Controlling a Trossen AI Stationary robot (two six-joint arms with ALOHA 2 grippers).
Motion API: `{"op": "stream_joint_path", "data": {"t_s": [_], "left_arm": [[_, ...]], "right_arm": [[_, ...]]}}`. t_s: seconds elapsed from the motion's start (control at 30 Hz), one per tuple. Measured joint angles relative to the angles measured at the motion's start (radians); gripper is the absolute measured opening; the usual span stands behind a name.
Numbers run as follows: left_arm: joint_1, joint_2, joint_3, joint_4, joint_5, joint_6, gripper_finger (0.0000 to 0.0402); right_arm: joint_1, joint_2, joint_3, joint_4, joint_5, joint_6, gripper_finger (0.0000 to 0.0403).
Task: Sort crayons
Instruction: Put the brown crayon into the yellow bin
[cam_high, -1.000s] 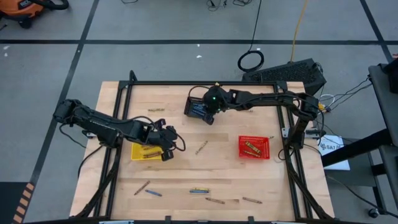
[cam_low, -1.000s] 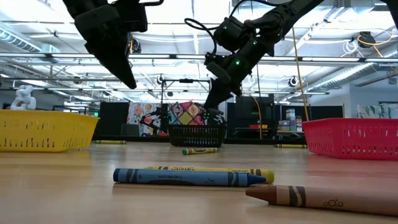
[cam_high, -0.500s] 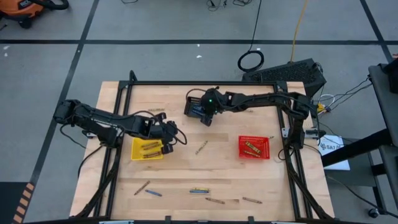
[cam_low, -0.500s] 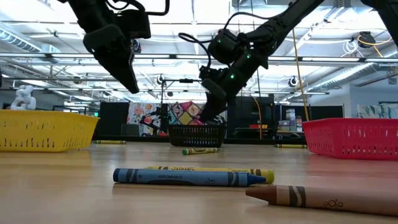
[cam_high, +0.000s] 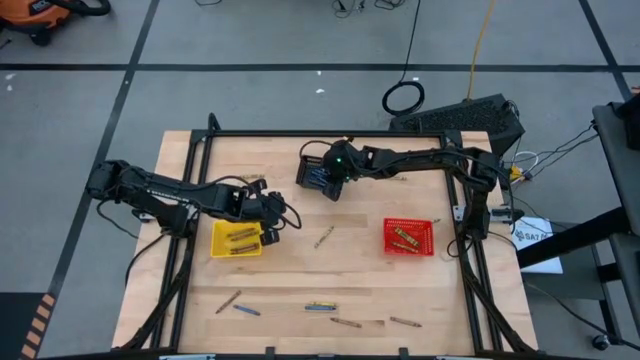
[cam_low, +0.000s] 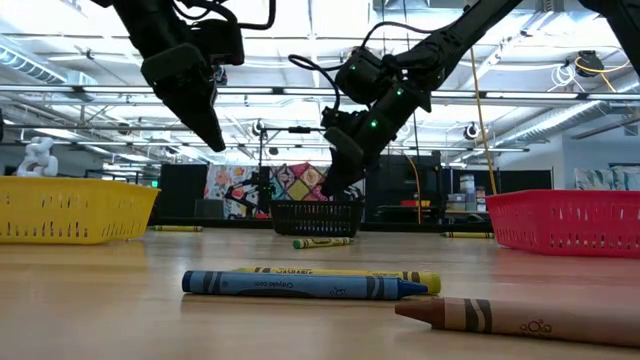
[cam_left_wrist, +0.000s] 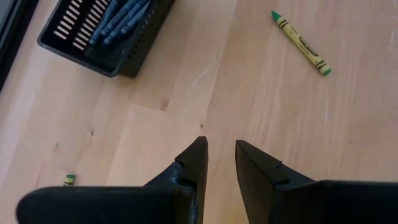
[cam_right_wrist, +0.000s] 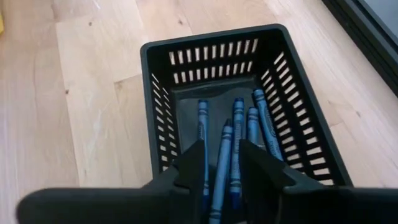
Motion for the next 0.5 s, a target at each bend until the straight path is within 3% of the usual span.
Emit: {"op": "stream_joint_path", "data": {"t_s": [0.17,0.33,0.5], "left_arm": [[0.0,0.0,0.0,-0.005,0.027,-0.005,0.0082],[-0.007,0.0,0.0,-0.043,0.156,-0.098,0.0082],[-0.065,0.0,0.0,-0.12,0.178,-0.217,0.0082]], "right_arm": [[0.005,-0.031,0.0,-0.019,0.0,0.013,0.0112],[0.017,-0.115,0.0,-0.072,0.002,0.013,0.0122],[0.029,-0.229,0.0,-0.127,0.003,0.011,0.0123]]}}
